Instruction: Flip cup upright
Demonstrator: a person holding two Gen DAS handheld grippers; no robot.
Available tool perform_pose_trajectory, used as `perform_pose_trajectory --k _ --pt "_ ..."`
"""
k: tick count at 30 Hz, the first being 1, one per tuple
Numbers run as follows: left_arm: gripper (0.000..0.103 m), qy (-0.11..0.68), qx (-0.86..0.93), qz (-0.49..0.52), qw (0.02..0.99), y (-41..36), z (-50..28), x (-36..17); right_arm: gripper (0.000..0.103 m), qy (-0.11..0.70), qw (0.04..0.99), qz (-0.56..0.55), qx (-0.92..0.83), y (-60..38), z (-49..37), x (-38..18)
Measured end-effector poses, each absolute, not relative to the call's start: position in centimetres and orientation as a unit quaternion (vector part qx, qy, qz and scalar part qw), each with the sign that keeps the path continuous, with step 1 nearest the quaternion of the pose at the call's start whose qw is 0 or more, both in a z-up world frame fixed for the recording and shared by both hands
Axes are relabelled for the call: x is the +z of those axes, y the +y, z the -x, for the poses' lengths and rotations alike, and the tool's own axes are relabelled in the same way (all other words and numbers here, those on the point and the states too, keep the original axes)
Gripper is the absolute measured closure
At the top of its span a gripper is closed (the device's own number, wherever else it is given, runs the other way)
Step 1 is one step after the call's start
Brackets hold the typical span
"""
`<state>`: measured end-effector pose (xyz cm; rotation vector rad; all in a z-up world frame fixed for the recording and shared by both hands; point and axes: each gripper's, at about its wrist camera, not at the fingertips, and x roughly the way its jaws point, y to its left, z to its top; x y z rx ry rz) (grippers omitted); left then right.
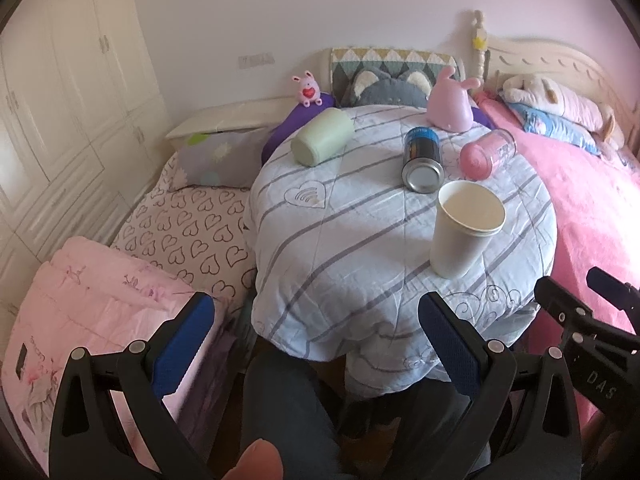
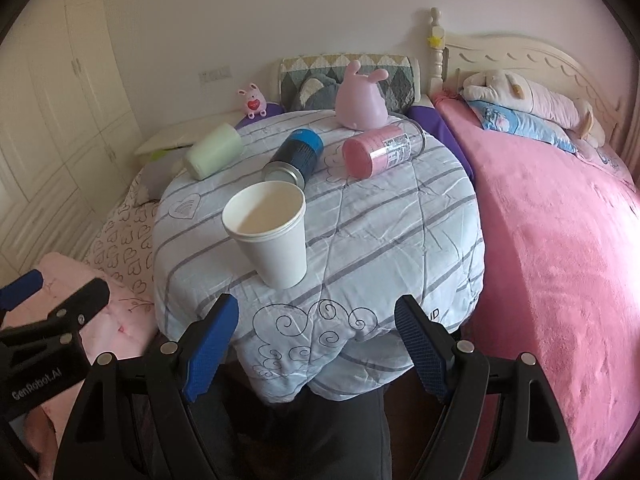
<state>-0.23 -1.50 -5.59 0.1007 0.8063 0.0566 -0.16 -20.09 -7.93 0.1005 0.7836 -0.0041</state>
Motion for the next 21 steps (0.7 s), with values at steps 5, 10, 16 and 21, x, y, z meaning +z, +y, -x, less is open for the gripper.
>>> perform_pose_trajectory --k 5,10,16,21 --pt "0.0 0.393 0.026 -0.046 0.918 -1.16 0.55 -5.5 0.021 0.381 0.923 -0.047 0.002 -19.98 0.13 -7.96" --pt "0.0 0.396 0.025 -0.044 0.917 -1.09 0.67 -5.58 0.021 0.384 0.922 -0.045 0.006 -19.64 -0.05 -7.99" --pt "0.0 0.399 0.025 -0.043 0.916 -1.09 0.78 -5.73 0.021 0.386 0.921 -0.048 0.006 -19.69 -0.15 -7.99" --pt "0.0 0.4 0.024 -0.039 0.915 -1.08 0.77 -5.75 0.021 0.387 0.921 -0.049 0.005 -19.67 -0.22 -8.03"
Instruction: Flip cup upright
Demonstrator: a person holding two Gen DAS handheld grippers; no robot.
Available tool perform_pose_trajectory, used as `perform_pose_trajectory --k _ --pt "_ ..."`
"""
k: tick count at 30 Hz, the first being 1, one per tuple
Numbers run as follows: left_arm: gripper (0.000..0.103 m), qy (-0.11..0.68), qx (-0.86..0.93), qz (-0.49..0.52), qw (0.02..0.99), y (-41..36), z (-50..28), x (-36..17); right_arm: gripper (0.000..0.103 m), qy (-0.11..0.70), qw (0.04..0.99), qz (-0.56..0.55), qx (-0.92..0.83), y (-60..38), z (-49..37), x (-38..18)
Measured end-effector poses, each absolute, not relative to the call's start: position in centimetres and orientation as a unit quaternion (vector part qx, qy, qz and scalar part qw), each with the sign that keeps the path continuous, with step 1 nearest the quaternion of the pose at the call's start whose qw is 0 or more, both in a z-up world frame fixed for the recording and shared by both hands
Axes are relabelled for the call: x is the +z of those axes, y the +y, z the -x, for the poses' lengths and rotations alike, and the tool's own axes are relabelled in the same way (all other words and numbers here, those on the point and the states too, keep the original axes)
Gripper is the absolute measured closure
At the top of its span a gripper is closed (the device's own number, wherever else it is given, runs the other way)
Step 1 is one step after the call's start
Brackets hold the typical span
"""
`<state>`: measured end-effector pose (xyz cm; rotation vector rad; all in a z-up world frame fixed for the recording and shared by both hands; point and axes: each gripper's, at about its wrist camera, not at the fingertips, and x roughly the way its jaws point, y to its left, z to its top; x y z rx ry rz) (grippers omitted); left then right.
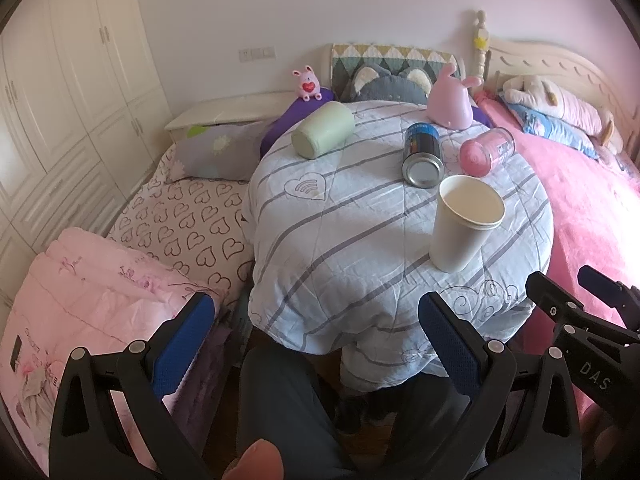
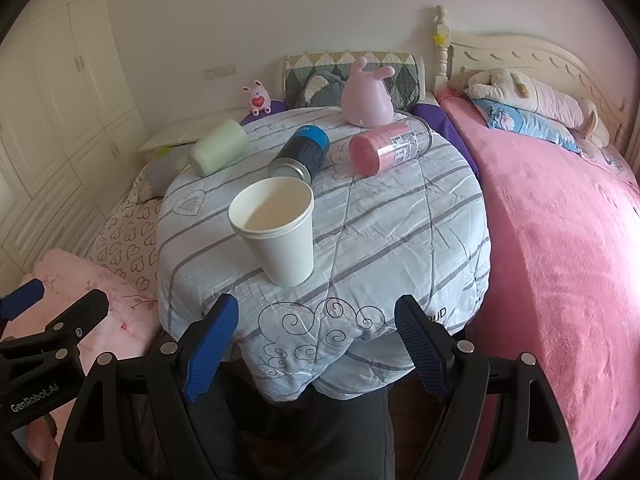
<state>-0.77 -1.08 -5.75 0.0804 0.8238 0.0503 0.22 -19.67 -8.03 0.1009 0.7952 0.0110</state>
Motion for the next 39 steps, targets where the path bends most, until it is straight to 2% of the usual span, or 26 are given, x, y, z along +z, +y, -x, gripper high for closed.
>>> perform_pose_trajectory --k 39 --pt "0.0 0.397 0.022 -0.036 0.917 -1.35 1.01 -5.38 0.021 0.38 0.924 -0.045 0.007 -19.46 0.23 -7.53"
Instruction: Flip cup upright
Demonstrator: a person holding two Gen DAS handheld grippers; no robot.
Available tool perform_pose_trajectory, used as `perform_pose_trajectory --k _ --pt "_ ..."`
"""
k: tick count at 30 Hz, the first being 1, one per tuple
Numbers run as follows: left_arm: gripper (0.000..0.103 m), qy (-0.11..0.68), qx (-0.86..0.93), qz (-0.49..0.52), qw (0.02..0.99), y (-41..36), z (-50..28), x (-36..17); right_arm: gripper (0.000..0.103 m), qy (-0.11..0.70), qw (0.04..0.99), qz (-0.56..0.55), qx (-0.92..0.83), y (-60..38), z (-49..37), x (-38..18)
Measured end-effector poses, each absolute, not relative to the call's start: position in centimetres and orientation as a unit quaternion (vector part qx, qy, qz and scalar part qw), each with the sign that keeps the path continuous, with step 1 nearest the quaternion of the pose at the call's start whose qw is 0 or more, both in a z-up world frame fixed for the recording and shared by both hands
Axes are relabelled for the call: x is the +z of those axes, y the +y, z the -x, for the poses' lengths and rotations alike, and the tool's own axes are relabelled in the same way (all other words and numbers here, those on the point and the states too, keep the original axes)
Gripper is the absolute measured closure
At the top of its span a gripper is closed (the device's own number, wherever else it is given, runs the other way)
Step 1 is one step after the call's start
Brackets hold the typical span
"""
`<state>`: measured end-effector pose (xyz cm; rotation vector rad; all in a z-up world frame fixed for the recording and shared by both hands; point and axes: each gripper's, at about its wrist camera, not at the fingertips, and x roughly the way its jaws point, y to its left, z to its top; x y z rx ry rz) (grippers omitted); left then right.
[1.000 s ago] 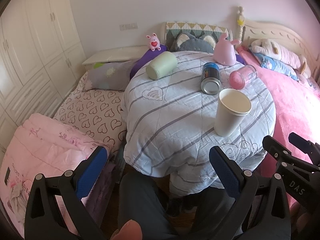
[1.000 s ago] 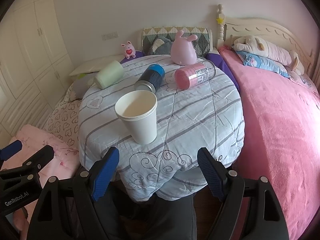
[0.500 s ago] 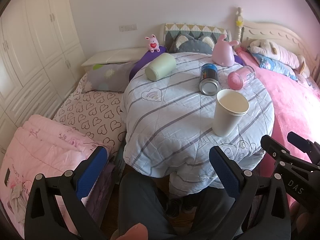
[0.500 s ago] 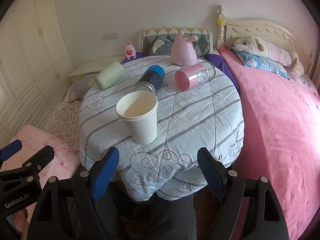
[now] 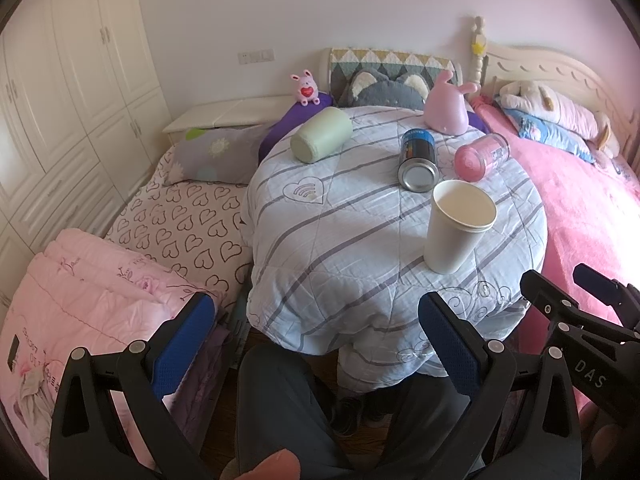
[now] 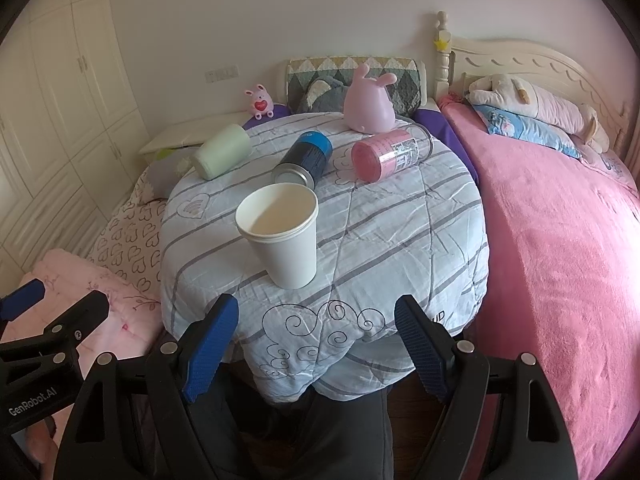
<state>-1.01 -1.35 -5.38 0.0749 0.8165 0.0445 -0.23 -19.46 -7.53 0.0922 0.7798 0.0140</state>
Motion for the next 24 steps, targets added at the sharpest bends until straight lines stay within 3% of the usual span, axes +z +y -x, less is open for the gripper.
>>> perform_pose_trajectory --k 24 --pt "0.0 0.382 0.014 -0.025 0.924 -0.69 1.06 -4.77 0.021 0.383 0.923 -0.045 0.01 -19.48 0.19 -7.62"
